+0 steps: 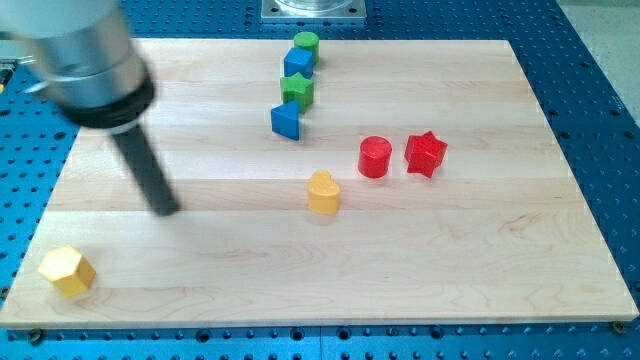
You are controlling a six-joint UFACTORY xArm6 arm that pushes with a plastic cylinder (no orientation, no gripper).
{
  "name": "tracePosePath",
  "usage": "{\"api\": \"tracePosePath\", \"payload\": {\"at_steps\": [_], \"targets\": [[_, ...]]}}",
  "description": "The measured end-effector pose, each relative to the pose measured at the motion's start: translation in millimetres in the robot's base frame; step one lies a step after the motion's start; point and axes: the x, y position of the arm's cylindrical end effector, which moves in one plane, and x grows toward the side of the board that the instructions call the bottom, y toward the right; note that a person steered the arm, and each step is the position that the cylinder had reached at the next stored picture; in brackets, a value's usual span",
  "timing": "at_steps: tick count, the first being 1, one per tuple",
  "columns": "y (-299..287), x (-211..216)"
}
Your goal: Place the yellow blocks bottom left of the board
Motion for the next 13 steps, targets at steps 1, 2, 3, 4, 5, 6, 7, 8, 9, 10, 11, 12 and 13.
{"api": "tracePosePath", "payload": {"at_steps": [1,2,3,4,5,6,7,8,9,10,11,12,13], "targets": [[79,-20],[138,-21],[194,-6],[222,29],[204,53],[153,61],[135,75],[135,75],[37,86],[82,98],[11,132],[-10,134],[-44,126]]}}
